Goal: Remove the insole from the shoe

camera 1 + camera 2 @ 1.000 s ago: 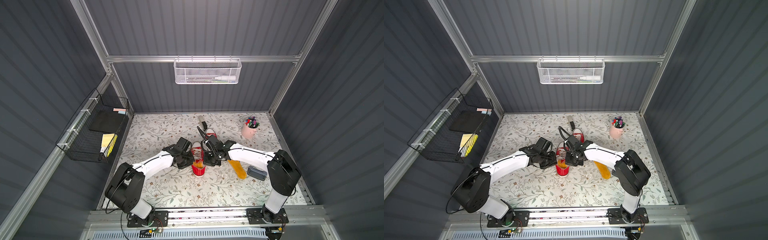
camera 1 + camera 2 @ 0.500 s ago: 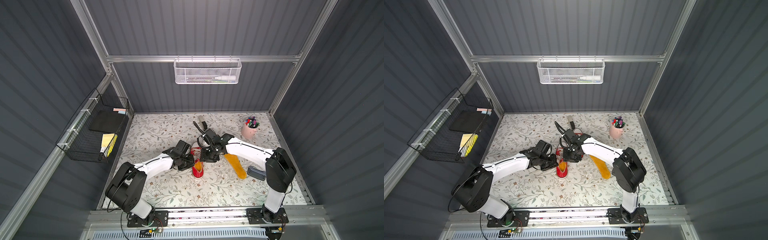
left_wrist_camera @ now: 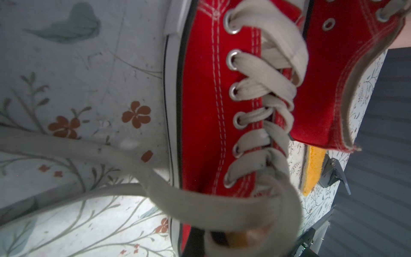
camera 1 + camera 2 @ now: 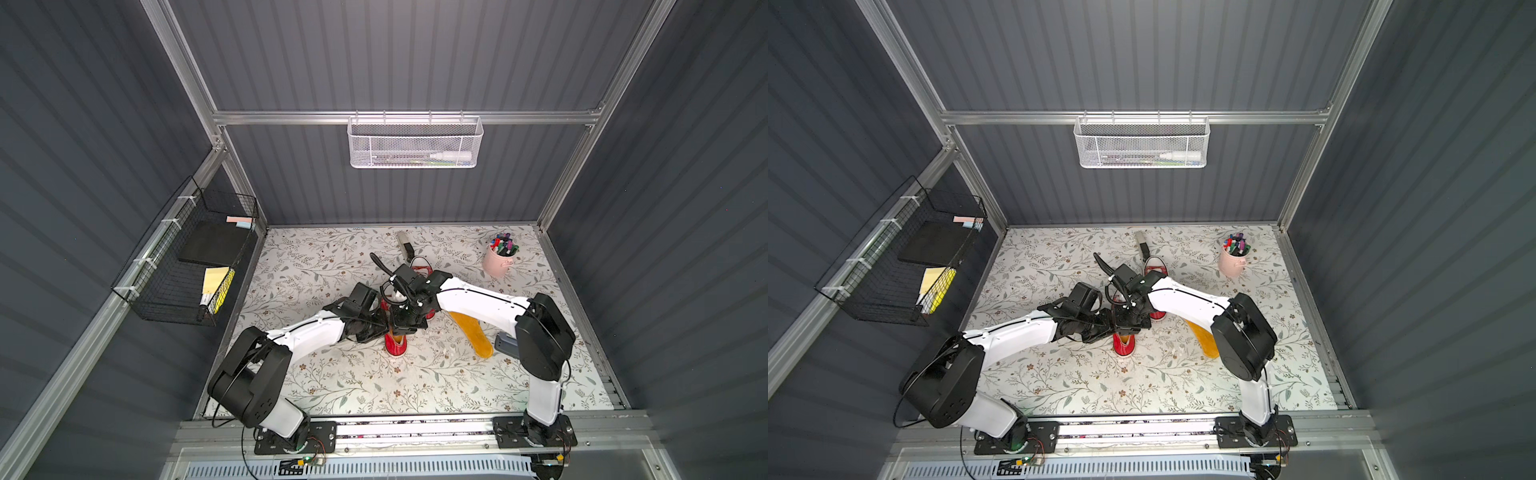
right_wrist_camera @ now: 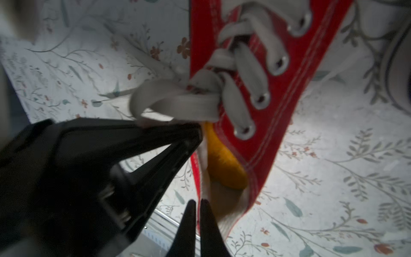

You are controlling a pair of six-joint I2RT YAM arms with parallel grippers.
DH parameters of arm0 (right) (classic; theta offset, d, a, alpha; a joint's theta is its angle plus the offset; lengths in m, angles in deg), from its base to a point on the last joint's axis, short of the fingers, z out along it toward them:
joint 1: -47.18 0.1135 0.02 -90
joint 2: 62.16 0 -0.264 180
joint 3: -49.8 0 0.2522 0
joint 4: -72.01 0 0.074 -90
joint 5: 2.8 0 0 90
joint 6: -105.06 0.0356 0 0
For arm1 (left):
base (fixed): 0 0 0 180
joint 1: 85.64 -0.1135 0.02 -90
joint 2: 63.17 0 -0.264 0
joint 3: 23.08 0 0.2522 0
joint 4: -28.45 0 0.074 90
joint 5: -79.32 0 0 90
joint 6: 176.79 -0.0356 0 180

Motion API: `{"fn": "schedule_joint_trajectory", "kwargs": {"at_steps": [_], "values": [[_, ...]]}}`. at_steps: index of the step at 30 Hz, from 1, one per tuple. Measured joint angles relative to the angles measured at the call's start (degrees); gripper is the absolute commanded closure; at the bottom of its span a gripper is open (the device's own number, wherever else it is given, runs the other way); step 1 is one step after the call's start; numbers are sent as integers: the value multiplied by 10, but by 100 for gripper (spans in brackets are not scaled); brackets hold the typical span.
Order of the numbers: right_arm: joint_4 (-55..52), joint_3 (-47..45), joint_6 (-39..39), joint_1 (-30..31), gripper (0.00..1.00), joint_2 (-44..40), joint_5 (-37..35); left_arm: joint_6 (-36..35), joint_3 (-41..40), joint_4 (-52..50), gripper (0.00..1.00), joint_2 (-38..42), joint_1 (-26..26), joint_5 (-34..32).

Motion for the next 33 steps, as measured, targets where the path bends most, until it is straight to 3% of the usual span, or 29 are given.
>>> {"fn": "schedule_joint_trajectory", "kwargs": {"at_steps": [2,5,8,14,19,20,23,25,28,33], "values": [[-5,0,2,-1,71,14,-18,0,0,-3,100,6,0,-3],[-14,11,9,-1,60,29,-32,-1,0,-12,100,16,0,-4],[-19,27,13,2,55,39,-42,-1,-3,-15,100,22,2,-4],[-22,37,16,6,55,74,-59,-1,-6,-19,100,24,3,-5],[-32,57,19,12,64,103,-64,-12,-6,-30,100,35,3,-10],[-39,64,20,13,73,108,-65,-14,-6,-32,94,37,3,-12],[-58,74,21,12,92,118,-68,-21,-1,-46,61,42,4,-31],[-61,74,24,8,98,118,-66,-23,2,-58,51,55,3,-60],[-60,75,22,8,100,116,-64,-28,2,-72,43,102,2,-108],[-56,75,29,4,100,112,-45,-48,-30,-61,41,202,6,-151]]}}
